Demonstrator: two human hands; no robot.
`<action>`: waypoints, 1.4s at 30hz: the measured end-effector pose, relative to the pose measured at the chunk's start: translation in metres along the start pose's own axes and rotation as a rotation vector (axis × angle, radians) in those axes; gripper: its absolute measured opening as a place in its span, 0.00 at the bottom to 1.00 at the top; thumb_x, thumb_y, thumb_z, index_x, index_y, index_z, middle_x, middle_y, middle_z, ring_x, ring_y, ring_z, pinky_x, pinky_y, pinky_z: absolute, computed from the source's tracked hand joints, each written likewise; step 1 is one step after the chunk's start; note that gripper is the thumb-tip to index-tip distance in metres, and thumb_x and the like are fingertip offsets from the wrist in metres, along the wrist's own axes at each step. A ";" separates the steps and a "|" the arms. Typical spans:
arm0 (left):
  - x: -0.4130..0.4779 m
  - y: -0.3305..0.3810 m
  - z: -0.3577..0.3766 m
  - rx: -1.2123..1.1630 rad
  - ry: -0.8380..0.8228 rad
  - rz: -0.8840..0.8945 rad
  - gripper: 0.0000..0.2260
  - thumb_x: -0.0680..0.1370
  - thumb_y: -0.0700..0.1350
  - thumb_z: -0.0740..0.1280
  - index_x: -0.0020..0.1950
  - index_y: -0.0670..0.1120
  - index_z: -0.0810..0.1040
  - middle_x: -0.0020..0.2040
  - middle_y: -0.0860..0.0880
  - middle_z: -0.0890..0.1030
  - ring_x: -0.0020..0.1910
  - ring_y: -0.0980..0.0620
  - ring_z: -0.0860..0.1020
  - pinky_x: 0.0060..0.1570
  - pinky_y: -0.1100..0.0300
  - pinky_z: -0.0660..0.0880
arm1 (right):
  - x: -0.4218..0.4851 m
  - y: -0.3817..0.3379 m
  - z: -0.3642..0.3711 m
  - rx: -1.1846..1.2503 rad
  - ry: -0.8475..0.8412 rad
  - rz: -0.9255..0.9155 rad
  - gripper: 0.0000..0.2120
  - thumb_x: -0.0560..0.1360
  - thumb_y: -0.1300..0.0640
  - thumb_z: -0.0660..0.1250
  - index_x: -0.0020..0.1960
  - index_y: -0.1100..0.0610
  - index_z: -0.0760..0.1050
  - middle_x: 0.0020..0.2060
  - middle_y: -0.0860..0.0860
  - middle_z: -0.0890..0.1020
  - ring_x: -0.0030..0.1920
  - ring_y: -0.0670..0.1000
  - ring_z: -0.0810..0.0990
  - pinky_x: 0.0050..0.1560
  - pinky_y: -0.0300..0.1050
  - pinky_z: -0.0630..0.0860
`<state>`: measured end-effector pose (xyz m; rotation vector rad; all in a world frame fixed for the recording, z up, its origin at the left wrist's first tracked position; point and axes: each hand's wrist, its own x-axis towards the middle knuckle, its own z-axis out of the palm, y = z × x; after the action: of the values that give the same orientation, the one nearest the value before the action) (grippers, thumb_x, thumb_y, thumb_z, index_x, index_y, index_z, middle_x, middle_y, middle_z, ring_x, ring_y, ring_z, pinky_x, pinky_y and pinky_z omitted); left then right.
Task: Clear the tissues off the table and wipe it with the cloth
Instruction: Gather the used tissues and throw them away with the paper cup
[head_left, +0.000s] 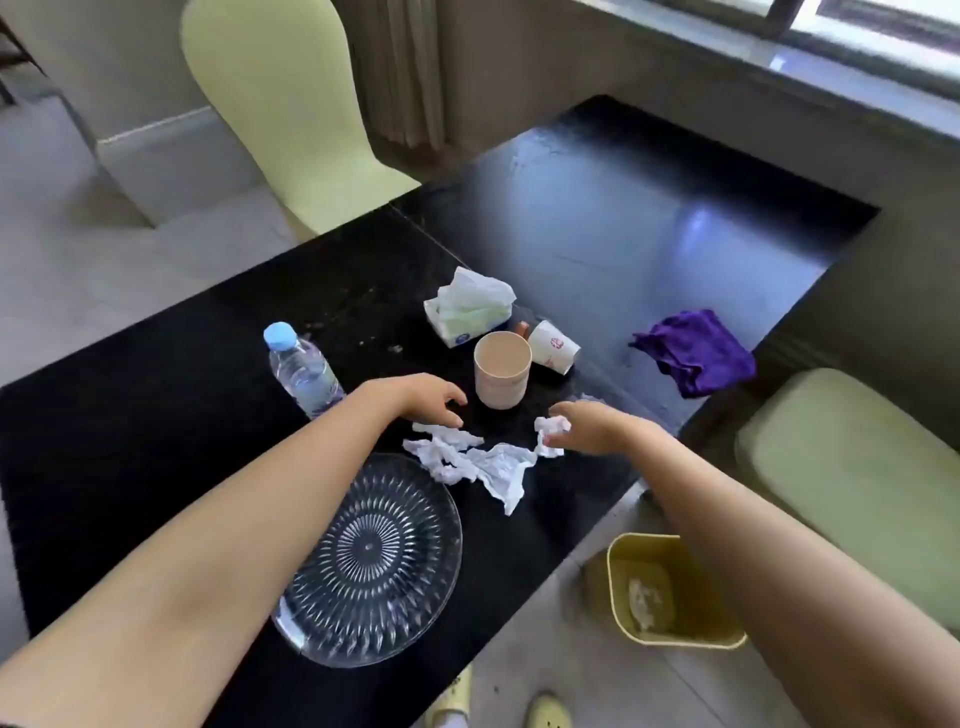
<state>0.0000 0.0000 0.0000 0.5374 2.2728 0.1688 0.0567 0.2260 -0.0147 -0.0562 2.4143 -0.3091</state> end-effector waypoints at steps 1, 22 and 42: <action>0.004 -0.004 0.007 0.024 0.007 0.008 0.26 0.77 0.49 0.62 0.75 0.47 0.62 0.76 0.47 0.61 0.73 0.47 0.65 0.71 0.55 0.62 | 0.005 -0.002 0.007 0.004 0.017 0.029 0.25 0.76 0.46 0.62 0.68 0.58 0.68 0.65 0.60 0.74 0.66 0.60 0.71 0.66 0.51 0.68; 0.072 -0.054 0.078 0.186 0.271 -0.007 0.36 0.71 0.49 0.70 0.75 0.51 0.58 0.70 0.46 0.64 0.69 0.43 0.61 0.60 0.50 0.69 | 0.055 -0.026 0.098 -0.093 0.402 0.183 0.28 0.73 0.58 0.68 0.69 0.61 0.61 0.64 0.60 0.68 0.62 0.60 0.69 0.54 0.49 0.75; 0.061 -0.007 0.075 -0.878 0.246 -0.079 0.13 0.70 0.47 0.70 0.51 0.46 0.72 0.43 0.50 0.79 0.42 0.53 0.77 0.40 0.58 0.77 | 0.038 -0.031 0.064 0.703 0.452 0.122 0.18 0.72 0.57 0.66 0.62 0.56 0.73 0.55 0.52 0.79 0.50 0.50 0.77 0.47 0.41 0.69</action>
<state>0.0150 0.0162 -0.0947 -0.0449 2.1608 1.1712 0.0681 0.1775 -0.0789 0.5234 2.5775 -1.1945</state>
